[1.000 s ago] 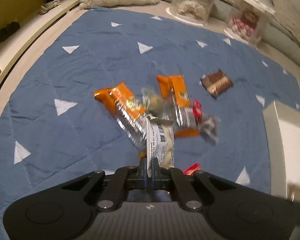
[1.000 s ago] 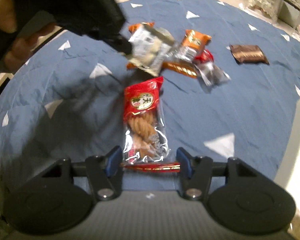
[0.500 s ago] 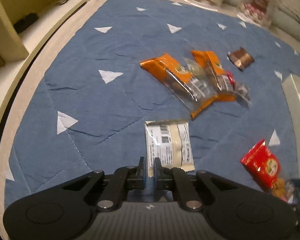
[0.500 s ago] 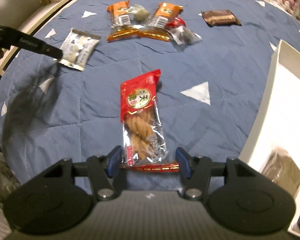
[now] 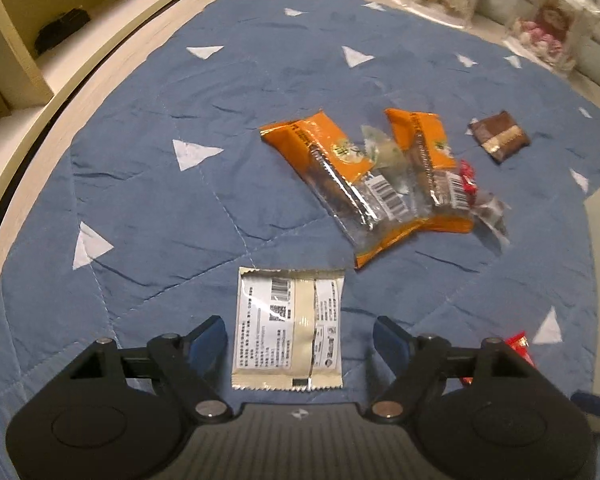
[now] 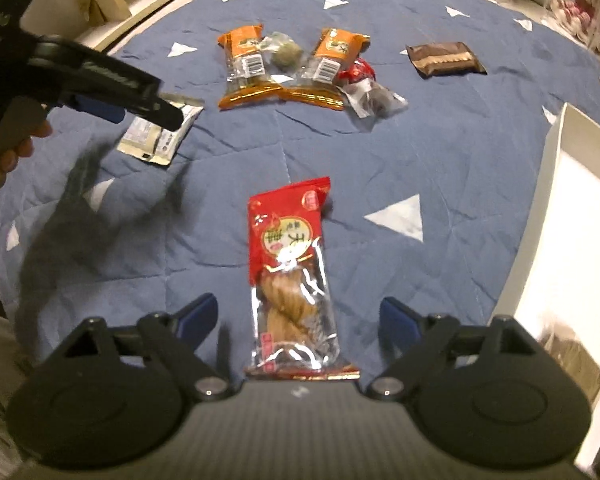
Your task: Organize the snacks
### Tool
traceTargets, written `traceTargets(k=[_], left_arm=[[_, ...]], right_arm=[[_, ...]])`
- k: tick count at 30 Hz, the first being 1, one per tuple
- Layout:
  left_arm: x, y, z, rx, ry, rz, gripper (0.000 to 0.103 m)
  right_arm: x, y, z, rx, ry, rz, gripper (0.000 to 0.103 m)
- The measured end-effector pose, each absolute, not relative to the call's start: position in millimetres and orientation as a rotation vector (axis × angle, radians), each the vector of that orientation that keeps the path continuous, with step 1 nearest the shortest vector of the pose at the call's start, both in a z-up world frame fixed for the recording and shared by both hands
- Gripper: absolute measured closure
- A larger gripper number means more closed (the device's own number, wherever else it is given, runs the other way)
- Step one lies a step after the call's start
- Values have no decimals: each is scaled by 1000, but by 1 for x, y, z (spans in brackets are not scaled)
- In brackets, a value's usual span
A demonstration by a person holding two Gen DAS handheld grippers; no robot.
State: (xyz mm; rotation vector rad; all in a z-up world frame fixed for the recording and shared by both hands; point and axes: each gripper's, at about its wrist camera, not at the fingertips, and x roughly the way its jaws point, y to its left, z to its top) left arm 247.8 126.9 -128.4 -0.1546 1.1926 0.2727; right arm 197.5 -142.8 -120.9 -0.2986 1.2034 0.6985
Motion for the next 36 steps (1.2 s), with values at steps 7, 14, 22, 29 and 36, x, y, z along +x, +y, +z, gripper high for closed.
traceTargets(k=[7, 14, 22, 29, 36], left_arm=[[254, 123, -145, -132, 1224, 328, 21], [254, 115, -149, -37, 1235, 308, 36], [252, 115, -147, -17, 1220, 287, 44], [246, 115, -140, -26, 1205, 265, 50], [235, 107, -119, -49, 1165, 225, 50]], right_arm=[[202, -129, -130, -361, 1205, 732, 20], [217, -124, -142, -389, 1228, 759, 31], [225, -124, -148, -323, 1255, 720, 34], [229, -128, -143, -275, 1265, 688, 54], [235, -139, -130, -228, 1223, 635, 56]])
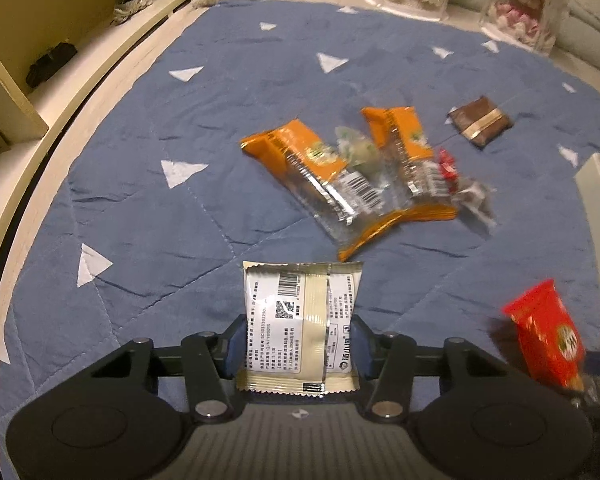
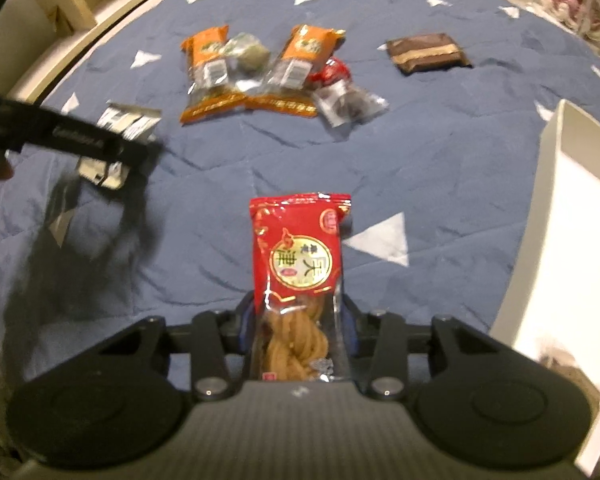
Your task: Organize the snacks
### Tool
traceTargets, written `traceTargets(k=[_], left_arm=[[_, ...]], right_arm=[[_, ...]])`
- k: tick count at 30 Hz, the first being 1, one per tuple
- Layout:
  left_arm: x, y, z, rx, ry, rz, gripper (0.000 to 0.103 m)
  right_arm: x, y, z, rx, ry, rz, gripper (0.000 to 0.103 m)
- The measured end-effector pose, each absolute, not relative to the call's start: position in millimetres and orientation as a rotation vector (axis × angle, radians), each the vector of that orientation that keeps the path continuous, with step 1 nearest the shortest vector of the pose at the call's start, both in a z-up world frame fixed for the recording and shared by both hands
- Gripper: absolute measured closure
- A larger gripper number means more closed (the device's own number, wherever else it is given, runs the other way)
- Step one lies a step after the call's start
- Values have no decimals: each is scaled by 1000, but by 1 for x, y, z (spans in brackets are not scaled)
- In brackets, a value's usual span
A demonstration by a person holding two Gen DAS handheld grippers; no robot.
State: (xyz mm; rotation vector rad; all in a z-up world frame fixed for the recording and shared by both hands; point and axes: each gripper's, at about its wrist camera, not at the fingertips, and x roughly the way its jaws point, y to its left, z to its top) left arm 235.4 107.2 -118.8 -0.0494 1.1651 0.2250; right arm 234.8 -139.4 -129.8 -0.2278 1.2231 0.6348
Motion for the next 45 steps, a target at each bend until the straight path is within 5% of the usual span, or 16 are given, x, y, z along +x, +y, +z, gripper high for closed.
traceTargets(k=[25, 45], left_arm=[[222, 8, -44, -147, 960, -18, 50], [235, -117, -41, -122, 951, -195, 50]], right_arm=[[235, -272, -30, -13, 1000, 427, 56], [214, -425, -36, 78, 980, 164, 55]])
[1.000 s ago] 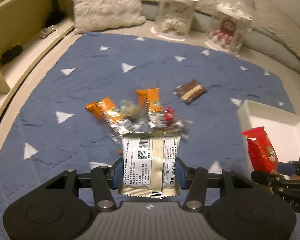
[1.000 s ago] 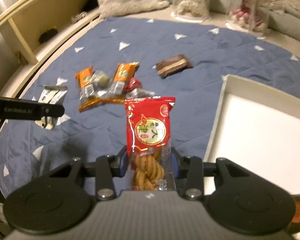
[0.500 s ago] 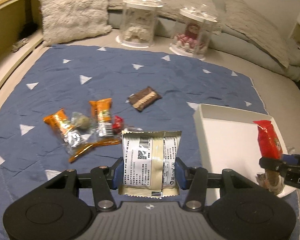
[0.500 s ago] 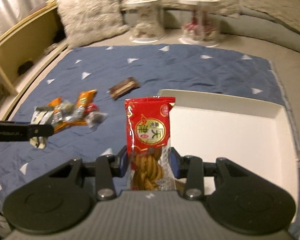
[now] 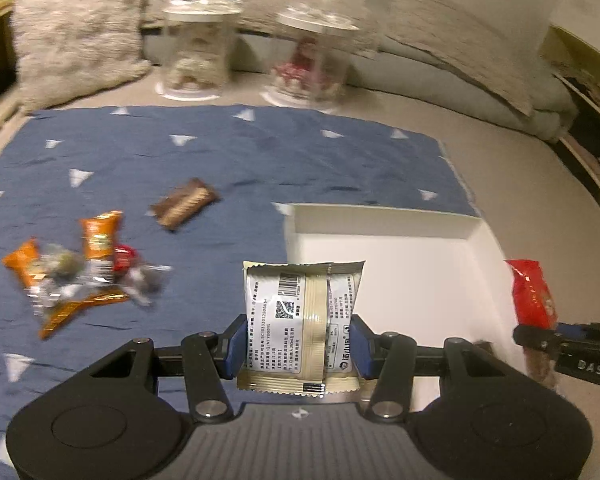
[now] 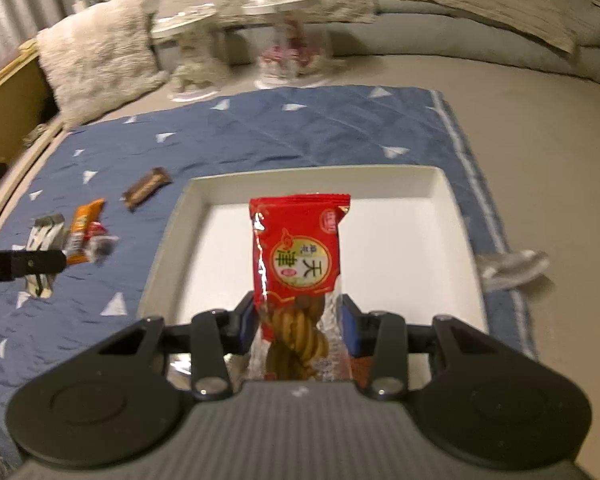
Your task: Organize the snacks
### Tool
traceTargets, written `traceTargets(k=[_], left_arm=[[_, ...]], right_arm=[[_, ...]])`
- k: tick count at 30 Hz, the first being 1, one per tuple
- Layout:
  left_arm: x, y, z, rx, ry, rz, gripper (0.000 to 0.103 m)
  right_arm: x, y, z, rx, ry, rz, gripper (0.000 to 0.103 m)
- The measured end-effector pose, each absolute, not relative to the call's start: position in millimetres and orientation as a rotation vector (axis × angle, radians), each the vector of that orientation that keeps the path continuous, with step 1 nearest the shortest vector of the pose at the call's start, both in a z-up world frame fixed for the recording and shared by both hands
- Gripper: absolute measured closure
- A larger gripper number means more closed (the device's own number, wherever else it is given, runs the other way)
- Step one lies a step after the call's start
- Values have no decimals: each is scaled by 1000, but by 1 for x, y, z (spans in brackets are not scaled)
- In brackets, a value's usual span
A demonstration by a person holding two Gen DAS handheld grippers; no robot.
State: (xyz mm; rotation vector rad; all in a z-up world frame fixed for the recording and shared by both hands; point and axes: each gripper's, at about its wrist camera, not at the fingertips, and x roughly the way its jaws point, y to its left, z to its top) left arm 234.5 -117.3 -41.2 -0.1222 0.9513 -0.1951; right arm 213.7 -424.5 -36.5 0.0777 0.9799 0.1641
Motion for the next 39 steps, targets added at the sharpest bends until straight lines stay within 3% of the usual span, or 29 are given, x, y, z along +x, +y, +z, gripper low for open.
traceTargets(k=[15, 35, 37, 39], left_arm=[[258, -208, -86, -172, 1031, -334, 50], [317, -186, -147, -291, 1090, -265, 49], [318, -186, -148, -288, 1091, -270, 44], [318, -185, -150, -284, 1108, -254, 28]], right_arm=[[224, -479, -69, 77, 1020, 56, 55], [266, -483, -113, 15, 1133, 23, 55], [269, -483, -116, 13, 1133, 22, 55], [269, -480, -117, 0, 1138, 22, 53]])
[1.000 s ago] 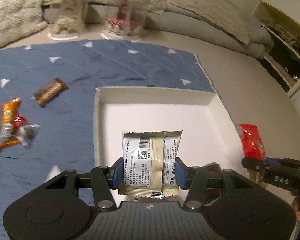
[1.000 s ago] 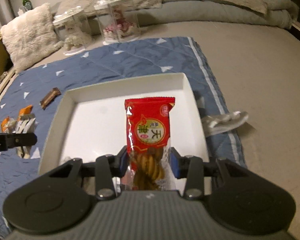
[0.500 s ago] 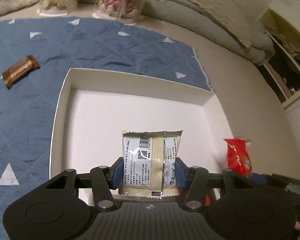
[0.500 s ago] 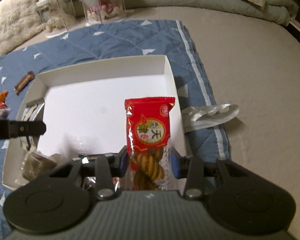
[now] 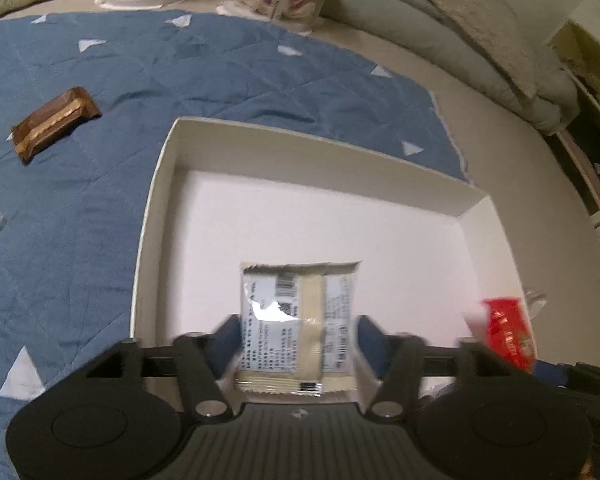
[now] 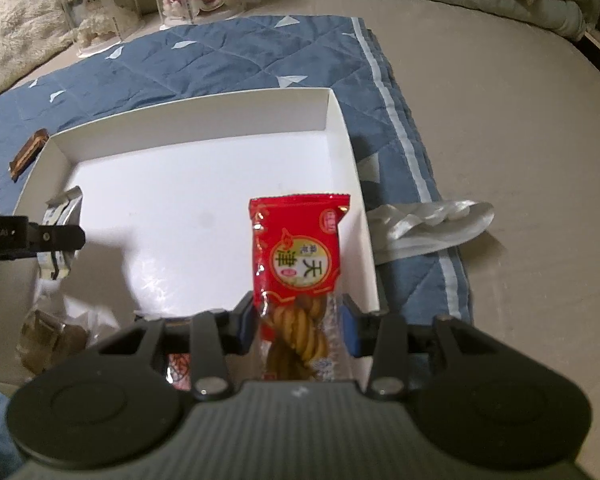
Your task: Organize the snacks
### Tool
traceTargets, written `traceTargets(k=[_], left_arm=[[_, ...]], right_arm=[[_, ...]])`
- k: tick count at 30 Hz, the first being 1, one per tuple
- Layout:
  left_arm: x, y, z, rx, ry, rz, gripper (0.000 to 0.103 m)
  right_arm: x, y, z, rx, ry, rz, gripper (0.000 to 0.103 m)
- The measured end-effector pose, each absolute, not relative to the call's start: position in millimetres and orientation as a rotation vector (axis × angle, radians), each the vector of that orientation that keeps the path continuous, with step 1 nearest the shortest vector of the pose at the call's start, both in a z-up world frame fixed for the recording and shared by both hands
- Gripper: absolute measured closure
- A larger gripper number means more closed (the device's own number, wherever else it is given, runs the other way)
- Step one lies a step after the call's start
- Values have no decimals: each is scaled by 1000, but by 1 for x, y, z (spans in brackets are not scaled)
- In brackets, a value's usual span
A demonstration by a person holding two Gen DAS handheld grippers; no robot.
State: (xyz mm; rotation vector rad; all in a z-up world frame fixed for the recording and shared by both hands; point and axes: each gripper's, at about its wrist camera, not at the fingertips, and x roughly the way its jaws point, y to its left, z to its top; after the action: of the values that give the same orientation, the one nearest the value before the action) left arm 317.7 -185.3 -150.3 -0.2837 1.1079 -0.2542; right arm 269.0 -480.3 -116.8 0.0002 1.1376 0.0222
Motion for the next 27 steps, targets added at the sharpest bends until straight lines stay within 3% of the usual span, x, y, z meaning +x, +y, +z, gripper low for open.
traceTargets(k=[1, 4, 16, 27], left_arm=[[317, -185, -150, -281, 1112, -243, 23], [315, -184, -148, -264, 1115, -247, 22], [296, -187, -134, -182, 1120, -250, 20], [269, -190, -110, -112, 1095, -274, 12]], right_arm=[[269, -479, -118, -7, 1142, 30, 52], [269, -479, -119, -12, 1140, 23, 43], [256, -486, -109, 14, 1139, 37, 43], [228, -486, -85, 88, 1089, 49, 30]])
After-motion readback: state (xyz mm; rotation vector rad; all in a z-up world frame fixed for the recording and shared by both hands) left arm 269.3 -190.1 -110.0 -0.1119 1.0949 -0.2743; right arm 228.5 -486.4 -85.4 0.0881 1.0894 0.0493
